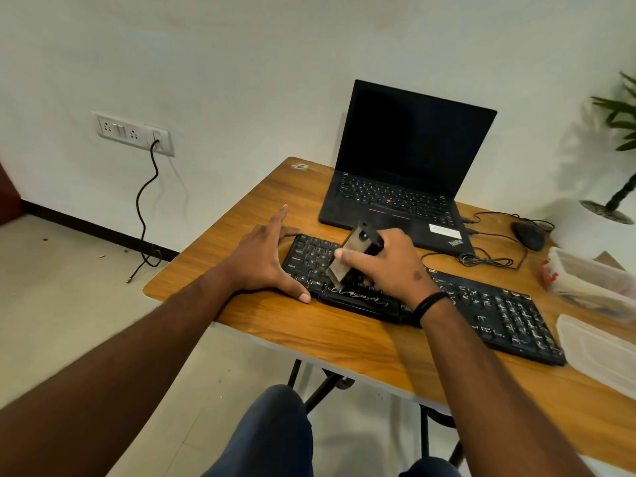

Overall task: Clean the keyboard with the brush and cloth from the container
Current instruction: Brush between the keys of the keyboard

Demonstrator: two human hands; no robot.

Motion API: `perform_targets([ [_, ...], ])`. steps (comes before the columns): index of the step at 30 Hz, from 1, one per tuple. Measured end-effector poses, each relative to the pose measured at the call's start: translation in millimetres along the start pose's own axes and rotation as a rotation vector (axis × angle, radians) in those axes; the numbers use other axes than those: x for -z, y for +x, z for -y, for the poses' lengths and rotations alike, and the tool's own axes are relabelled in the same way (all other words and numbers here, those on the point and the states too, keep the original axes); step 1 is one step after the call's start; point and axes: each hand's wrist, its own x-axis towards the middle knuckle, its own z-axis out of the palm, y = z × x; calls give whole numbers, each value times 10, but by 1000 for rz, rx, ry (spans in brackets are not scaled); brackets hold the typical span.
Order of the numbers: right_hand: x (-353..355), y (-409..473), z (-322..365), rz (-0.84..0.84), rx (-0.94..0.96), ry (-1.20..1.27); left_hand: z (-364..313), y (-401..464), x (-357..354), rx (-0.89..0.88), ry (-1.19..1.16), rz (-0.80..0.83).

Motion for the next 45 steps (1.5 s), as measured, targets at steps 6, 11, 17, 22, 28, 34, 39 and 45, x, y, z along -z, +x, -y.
perform_targets([
  [6,26,10,-25,-89,-5,-67,-19,-13,5,8,-3,6],
  [11,30,11,-15,-149,-34,-162,-21,0,4,12,0,8],
  [17,-112,13,71,-207,-133,-31,18,24,-16,13,-7,2],
  [22,-579,86,345,-223,-90,59,40,36,-26,11,-4,1],
  [28,-795,156,524,-145,-63,127,120,53,-20,2,-3,3],
  [34,-209,80,186,-184,-214,-95,153,90,-30,-40,22,-5],
  [39,-338,55,286,-197,-170,-63,141,94,-53,-38,21,-11],
  [45,-843,180,532,-184,-96,106,157,85,-45,-17,0,-5],
])
